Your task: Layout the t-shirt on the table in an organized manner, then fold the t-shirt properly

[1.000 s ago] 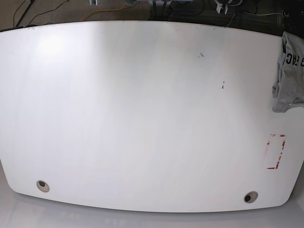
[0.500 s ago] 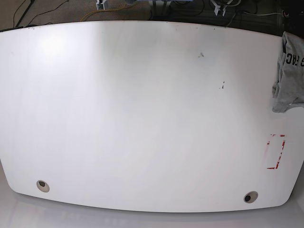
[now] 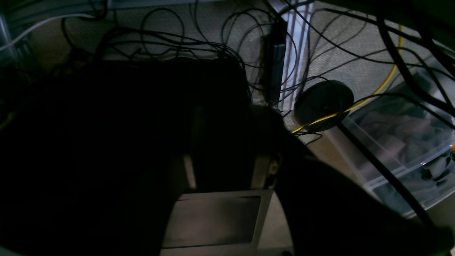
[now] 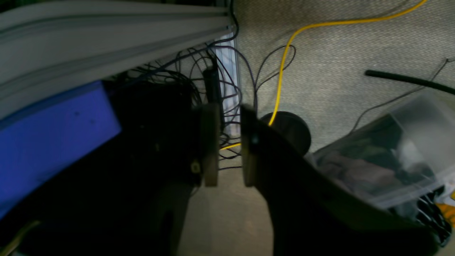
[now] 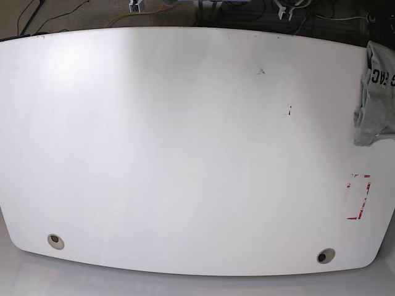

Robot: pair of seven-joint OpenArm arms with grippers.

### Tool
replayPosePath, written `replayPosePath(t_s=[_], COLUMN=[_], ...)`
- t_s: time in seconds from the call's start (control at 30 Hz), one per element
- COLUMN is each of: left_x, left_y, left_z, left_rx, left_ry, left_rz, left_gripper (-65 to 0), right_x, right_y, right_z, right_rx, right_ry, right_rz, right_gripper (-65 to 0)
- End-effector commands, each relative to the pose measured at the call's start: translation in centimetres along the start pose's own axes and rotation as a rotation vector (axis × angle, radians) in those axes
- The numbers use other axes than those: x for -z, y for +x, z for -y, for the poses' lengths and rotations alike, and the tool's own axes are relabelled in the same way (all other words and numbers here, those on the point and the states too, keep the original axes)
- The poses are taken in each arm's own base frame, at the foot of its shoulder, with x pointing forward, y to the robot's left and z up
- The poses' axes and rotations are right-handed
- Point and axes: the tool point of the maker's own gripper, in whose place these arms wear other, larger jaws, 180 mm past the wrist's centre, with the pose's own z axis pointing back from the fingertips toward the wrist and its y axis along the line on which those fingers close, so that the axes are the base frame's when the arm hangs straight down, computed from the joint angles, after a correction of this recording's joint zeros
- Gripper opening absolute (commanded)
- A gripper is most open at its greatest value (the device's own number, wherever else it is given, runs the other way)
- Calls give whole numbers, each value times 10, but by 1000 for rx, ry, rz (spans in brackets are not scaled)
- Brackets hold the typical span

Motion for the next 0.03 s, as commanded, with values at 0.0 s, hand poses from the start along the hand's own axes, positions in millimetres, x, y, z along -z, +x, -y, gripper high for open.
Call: replayPosePath(t_s=[0.0], left_x=[-1], left_y=[-3], left_z=[-4], left_rx=[-3], left_ry=[10], left_rz=[0], left_gripper=[-468], right_x=[-1], right_y=[-4], right_z=[-3], right_rx=[2], right_ry=[12], right_rz=[1], right_gripper=[-549])
